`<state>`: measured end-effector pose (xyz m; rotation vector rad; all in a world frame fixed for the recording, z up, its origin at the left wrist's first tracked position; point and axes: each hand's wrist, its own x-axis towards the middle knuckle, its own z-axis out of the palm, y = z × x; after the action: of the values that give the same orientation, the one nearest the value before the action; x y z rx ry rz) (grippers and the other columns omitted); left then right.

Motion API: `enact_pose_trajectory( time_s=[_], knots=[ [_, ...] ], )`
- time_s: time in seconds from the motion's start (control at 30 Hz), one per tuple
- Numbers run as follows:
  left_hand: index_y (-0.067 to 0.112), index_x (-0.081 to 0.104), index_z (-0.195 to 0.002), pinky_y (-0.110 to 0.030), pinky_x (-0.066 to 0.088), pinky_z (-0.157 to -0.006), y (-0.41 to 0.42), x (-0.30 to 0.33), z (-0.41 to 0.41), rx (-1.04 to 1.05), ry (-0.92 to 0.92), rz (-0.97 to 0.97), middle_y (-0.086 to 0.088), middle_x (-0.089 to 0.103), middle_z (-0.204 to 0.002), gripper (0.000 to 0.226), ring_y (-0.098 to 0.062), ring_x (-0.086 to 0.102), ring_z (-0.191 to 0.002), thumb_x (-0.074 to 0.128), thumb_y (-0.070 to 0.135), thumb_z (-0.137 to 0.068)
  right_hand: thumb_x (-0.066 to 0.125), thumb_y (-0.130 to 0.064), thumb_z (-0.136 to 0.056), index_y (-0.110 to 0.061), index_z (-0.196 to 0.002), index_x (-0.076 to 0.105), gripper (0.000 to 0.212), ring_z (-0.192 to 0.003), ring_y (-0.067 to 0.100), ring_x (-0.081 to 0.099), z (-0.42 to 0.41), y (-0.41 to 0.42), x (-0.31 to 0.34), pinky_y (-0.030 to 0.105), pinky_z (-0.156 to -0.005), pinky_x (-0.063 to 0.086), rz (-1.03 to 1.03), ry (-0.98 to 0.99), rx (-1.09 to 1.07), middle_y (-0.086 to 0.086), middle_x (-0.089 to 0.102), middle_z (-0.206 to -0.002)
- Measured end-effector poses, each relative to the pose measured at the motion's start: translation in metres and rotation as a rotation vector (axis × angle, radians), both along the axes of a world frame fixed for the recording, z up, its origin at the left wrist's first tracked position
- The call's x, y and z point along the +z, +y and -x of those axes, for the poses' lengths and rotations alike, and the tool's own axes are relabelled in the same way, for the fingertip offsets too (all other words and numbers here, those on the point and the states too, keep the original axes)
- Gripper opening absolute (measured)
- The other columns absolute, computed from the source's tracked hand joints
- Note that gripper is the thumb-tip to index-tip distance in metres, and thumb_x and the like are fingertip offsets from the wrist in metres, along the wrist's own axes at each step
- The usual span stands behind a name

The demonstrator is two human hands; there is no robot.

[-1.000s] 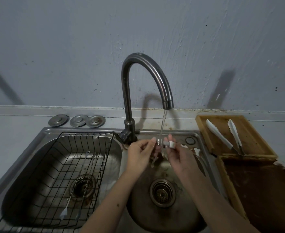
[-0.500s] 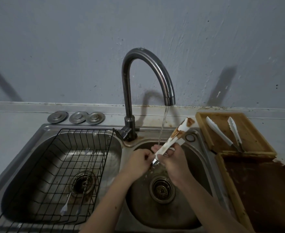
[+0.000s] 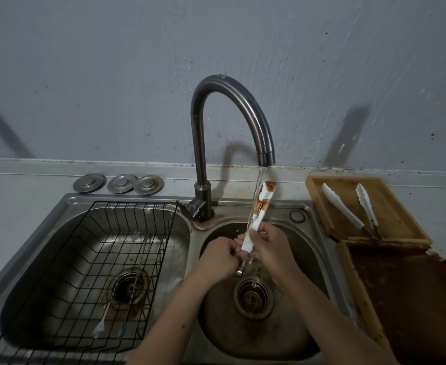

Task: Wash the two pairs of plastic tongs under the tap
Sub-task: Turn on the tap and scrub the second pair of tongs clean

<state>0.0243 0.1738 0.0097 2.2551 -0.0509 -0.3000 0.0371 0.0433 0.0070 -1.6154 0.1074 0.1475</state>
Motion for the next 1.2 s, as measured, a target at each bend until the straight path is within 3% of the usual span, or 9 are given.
enact_pose_trajectory(
  time_s=[0.17, 0.37, 0.53, 0.6, 0.77, 0.9, 1.0, 1.13, 1.2],
  knots=[
    [0.017, 0.064, -0.064, -0.006, 0.036, -0.049, -0.001, -0.003, 0.001, 0.016, 0.007, -0.013, 0.01, 0.053, -0.057, 0.023, -0.006, 0.052, -0.06, 0.057, 0.015, -0.086, 0.069, -0.003, -0.078, -0.009, -0.103, 0.06, 0.027, -0.082, 0.01, 0.071, 0.002, -0.001, 0.001, 0.028, -0.067, 0.059, 0.154, 0.003, 0.095, 0.002, 0.074, -0.09],
    [0.025, 0.057, -0.055, -0.008, 0.034, -0.048, 0.001, -0.003, -0.002, 0.042, 0.012, 0.012, 0.006, 0.055, -0.058, 0.032, -0.004, 0.049, -0.057, 0.058, 0.016, -0.086, 0.053, 0.002, -0.087, -0.002, -0.113, 0.058, 0.026, -0.089, 0.017, 0.071, -0.002, -0.001, 0.01, 0.042, -0.079, 0.059, 0.087, 0.028, 0.137, 0.01, 0.072, -0.099],
    [0.017, 0.063, -0.064, -0.006, 0.036, -0.05, -0.003, -0.005, -0.001, 0.053, 0.003, 0.08, 0.008, 0.056, -0.058, 0.022, -0.002, 0.05, -0.056, 0.06, 0.016, -0.086, 0.073, -0.008, -0.076, -0.007, -0.107, 0.062, 0.032, -0.081, 0.01, 0.07, 0.001, 0.0, 0.014, 0.026, -0.066, 0.059, 0.261, -0.061, 0.082, 0.004, 0.073, -0.093],
    [0.006, 0.066, -0.07, -0.014, 0.04, -0.058, -0.005, -0.005, 0.0, 0.056, 0.015, 0.13, 0.001, 0.059, -0.064, 0.021, -0.007, 0.053, -0.061, 0.061, 0.019, -0.086, 0.073, -0.013, -0.077, -0.008, -0.104, 0.063, 0.029, -0.08, 0.009, 0.07, 0.001, -0.001, 0.015, 0.021, -0.064, 0.057, 0.314, -0.108, 0.055, 0.002, 0.073, -0.093],
    [0.01, 0.061, -0.06, -0.026, 0.042, -0.064, -0.007, -0.008, 0.003, 0.071, 0.039, 0.274, -0.005, 0.057, -0.064, 0.025, -0.011, 0.051, -0.061, 0.064, 0.012, -0.084, 0.064, 0.01, -0.075, -0.009, -0.117, 0.056, 0.047, -0.088, 0.001, 0.069, 0.001, -0.012, 0.016, 0.014, -0.067, 0.055, 0.281, -0.098, 0.248, -0.005, 0.07, -0.096],
    [0.021, 0.064, -0.059, -0.014, 0.046, -0.06, -0.011, -0.006, 0.004, 0.076, 0.02, 0.369, 0.004, 0.063, -0.065, 0.028, -0.001, 0.058, -0.06, 0.066, 0.004, -0.081, 0.071, 0.0, -0.075, -0.008, -0.106, 0.063, 0.033, -0.084, 0.004, 0.07, 0.0, -0.013, 0.017, 0.021, -0.068, 0.057, 0.282, -0.148, 0.132, -0.001, 0.074, -0.094],
    [0.014, 0.067, -0.065, -0.009, 0.045, -0.061, -0.008, -0.002, 0.004, 0.001, 0.083, 0.409, 0.001, 0.064, -0.07, 0.029, 0.004, 0.057, -0.06, 0.058, -0.007, -0.082, 0.071, -0.008, -0.078, -0.011, -0.106, 0.061, 0.029, -0.074, -0.001, 0.069, -0.002, -0.015, 0.018, 0.01, -0.062, 0.052, 0.346, -0.192, 0.1, -0.006, 0.072, -0.084],
    [0.005, 0.071, -0.086, -0.021, 0.048, -0.073, 0.0, 0.002, -0.003, 0.111, 0.013, 0.338, -0.008, 0.069, -0.083, 0.02, -0.006, 0.06, -0.07, 0.052, 0.004, -0.091, 0.054, -0.01, -0.089, -0.013, -0.104, 0.055, 0.015, -0.049, 0.003, 0.062, -0.002, -0.018, 0.021, 0.012, -0.045, 0.047, 0.431, -0.242, 0.104, -0.001, 0.065, -0.066],
    [0.004, 0.067, -0.09, -0.018, 0.047, -0.063, 0.001, 0.004, -0.003, 0.172, 0.042, 0.506, -0.009, 0.064, -0.077, 0.019, -0.004, 0.057, -0.059, 0.049, 0.006, -0.094, 0.051, -0.014, -0.091, -0.014, -0.101, 0.054, 0.01, -0.05, 0.004, 0.059, -0.002, -0.02, 0.02, 0.014, -0.046, 0.045, 0.571, -0.298, 0.143, -0.004, 0.061, -0.065]
  ],
)
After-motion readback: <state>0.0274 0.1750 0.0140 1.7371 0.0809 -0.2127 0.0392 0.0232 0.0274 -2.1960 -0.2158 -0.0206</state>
